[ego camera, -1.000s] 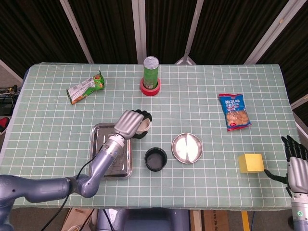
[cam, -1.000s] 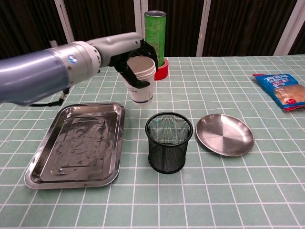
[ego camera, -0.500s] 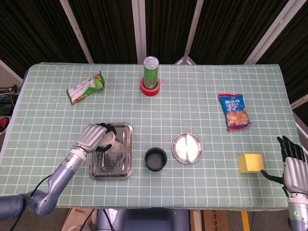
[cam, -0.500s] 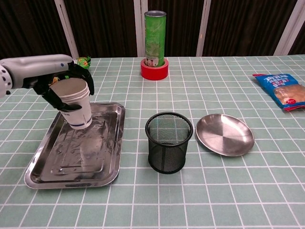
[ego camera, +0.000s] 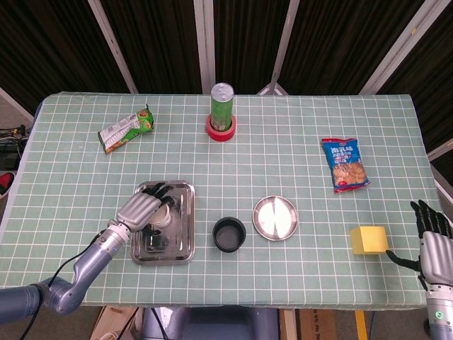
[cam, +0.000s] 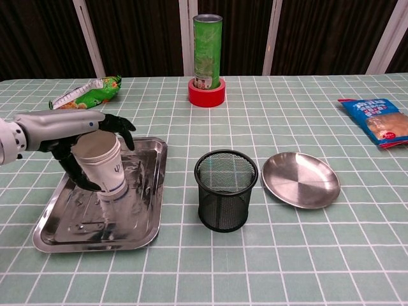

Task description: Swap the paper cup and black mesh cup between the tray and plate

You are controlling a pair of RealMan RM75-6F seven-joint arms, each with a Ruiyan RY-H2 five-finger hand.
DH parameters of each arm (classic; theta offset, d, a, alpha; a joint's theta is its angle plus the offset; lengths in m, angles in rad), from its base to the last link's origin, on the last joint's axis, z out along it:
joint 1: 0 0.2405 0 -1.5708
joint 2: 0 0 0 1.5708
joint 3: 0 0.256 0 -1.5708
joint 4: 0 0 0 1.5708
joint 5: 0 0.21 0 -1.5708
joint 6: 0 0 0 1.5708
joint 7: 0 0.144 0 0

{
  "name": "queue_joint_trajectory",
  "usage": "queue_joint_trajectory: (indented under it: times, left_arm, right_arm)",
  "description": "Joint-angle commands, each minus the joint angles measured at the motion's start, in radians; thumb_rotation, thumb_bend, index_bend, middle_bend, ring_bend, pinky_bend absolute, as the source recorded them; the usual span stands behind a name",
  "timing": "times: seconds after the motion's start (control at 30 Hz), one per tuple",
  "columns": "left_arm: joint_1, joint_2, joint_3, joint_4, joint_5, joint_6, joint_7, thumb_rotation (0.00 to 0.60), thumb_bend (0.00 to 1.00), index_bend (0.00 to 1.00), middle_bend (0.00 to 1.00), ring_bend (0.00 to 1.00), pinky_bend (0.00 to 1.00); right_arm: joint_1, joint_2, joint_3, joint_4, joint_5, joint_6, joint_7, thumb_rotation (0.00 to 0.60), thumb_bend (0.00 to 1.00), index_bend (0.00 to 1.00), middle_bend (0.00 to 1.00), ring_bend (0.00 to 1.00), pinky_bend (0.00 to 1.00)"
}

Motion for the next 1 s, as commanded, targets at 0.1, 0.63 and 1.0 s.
queue_joint_trajectory:
  times: [0.1,0.63,1.0]
  left_arm:
    - [0.012,0.037,-0.026,-0.081,0.043,0.074,0.025,0.600,0.00,0.22,0.00,0.00,0.12]
    - [0.471,0.234,0.171,-0.153,0.367,0.728,-0.153,0.600,0.00,0.25,0.04,0.00,0.14]
    - [0.543,0.202,0.149,-0.058,0.354,0.733,-0.158,0.600,0.00,0.24,0.00,0.00,0.10]
  right_arm:
    - [-0.003,0.007,0.001,-0.001,-0.001,0.001,0.006,0.600,0.00,0.01,0.00,0.05,0.00]
    - [0.052,0.041,-0.065,0.019,-0.241,-0.058,0.178,0.600,0.00,0.01,0.00,0.05,0.00]
    - [0.338,0.026,-0.032,-0.171,-0.343,-0.417,0.011,0.600,0.00,0.01,0.00,0.02,0.00]
